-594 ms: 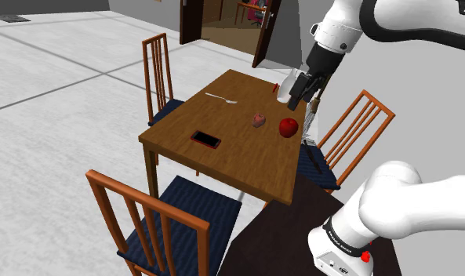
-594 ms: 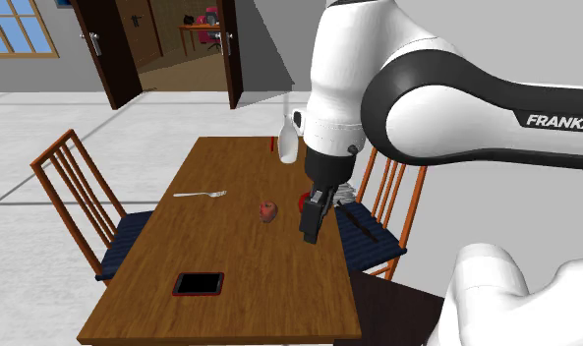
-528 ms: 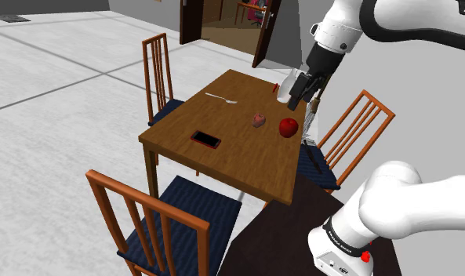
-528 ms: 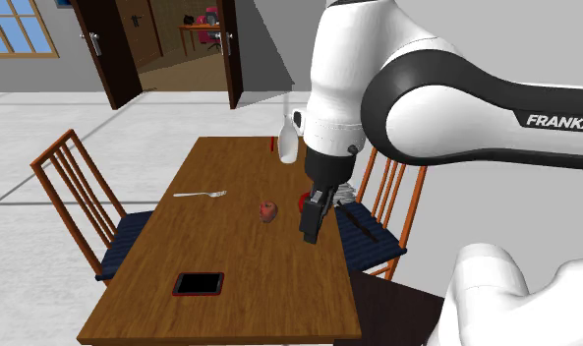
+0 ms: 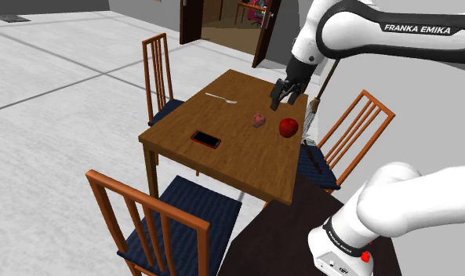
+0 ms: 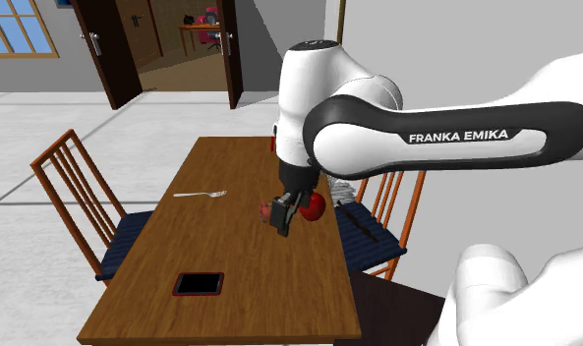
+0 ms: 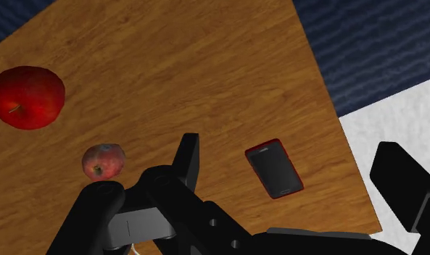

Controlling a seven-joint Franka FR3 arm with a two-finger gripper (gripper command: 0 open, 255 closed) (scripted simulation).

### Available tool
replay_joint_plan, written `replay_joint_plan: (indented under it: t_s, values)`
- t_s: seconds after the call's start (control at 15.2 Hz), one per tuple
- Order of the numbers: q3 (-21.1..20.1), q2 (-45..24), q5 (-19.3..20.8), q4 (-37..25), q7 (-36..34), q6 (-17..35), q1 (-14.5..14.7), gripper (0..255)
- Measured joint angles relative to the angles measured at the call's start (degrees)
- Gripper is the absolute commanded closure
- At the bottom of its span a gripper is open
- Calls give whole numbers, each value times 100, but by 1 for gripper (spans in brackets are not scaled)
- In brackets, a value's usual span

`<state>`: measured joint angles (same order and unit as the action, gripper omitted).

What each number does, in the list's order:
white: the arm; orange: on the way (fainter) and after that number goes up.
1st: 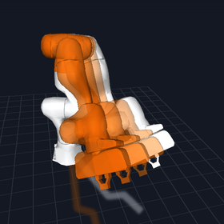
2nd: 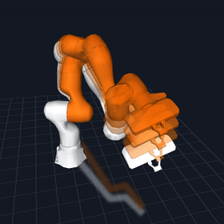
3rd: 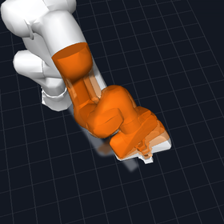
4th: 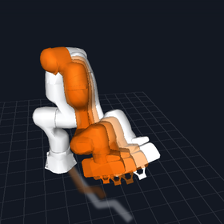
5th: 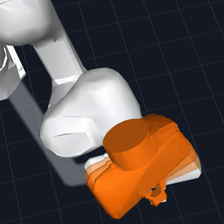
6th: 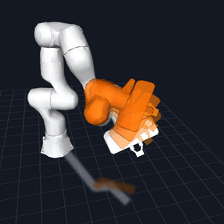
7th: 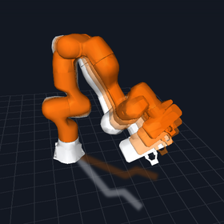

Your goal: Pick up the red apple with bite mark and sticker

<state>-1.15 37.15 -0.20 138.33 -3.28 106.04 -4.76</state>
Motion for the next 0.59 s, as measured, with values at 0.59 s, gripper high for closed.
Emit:
replay_joint_plan:
  t_s: [0.59]
  values:
    - [227, -1624, 248, -266, -312, 1434, -444, 0]
